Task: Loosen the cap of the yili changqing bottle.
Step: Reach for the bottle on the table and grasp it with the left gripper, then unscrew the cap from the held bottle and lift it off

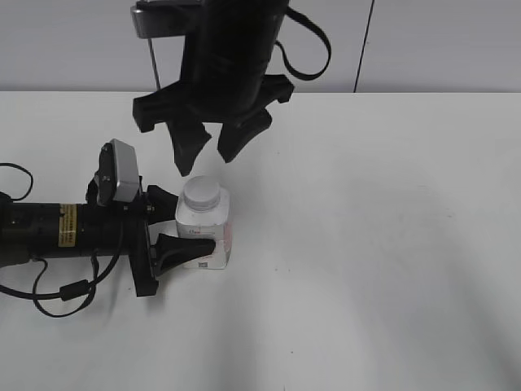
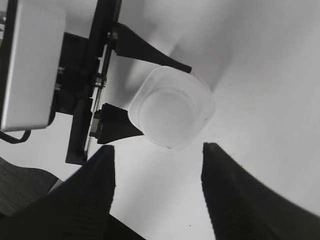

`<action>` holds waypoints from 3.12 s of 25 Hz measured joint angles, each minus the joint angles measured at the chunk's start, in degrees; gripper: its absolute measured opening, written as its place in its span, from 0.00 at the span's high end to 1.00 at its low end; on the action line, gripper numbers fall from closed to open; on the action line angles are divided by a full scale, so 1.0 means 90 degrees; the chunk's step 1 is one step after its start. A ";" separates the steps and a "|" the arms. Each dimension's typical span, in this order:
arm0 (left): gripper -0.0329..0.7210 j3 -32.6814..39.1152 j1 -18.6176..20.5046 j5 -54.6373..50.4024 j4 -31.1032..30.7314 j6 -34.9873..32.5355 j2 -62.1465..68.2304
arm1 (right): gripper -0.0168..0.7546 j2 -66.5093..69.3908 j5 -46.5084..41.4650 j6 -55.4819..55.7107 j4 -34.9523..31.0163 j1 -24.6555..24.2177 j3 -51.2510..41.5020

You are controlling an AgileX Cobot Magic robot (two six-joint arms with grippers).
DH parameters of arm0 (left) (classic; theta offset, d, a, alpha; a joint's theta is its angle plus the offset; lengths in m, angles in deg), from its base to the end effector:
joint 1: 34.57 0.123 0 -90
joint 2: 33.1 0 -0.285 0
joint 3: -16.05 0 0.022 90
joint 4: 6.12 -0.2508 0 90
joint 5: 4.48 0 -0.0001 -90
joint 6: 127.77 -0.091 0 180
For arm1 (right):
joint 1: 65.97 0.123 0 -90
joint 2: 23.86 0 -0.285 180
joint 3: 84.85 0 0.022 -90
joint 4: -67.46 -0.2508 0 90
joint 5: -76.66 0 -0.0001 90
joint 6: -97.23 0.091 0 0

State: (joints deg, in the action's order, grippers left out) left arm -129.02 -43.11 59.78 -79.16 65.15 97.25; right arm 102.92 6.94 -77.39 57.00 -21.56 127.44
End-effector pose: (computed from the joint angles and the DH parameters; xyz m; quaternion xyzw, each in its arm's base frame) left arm 0.2877 -0.1224 0.0710 0.5163 0.6404 -0.3401 0.4557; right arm 0.3086 0.3240 0.2674 -0.3111 0.9363 0.1383 0.0866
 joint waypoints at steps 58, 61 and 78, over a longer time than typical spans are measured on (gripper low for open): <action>0.41 -0.0013 -0.0005 0.0050 -0.0356 0.0038 0.0000 | 0.44 0.0836 -0.0011 0.0144 -0.0016 0.0087 -0.0015; 0.41 -0.0013 -0.0005 0.0050 -0.0349 0.0034 0.0000 | 0.46 0.0836 -0.0006 0.0144 -0.0016 0.0094 -0.0015; 0.46 -0.0013 -0.0005 0.0043 -0.0349 0.0003 0.0000 | 0.46 0.0836 -0.0006 -0.6812 -0.0149 0.0075 -0.0015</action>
State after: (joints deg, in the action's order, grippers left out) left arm -129.14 -43.15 60.17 -82.30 65.18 97.25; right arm 110.45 6.89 -138.70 55.65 -20.88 127.31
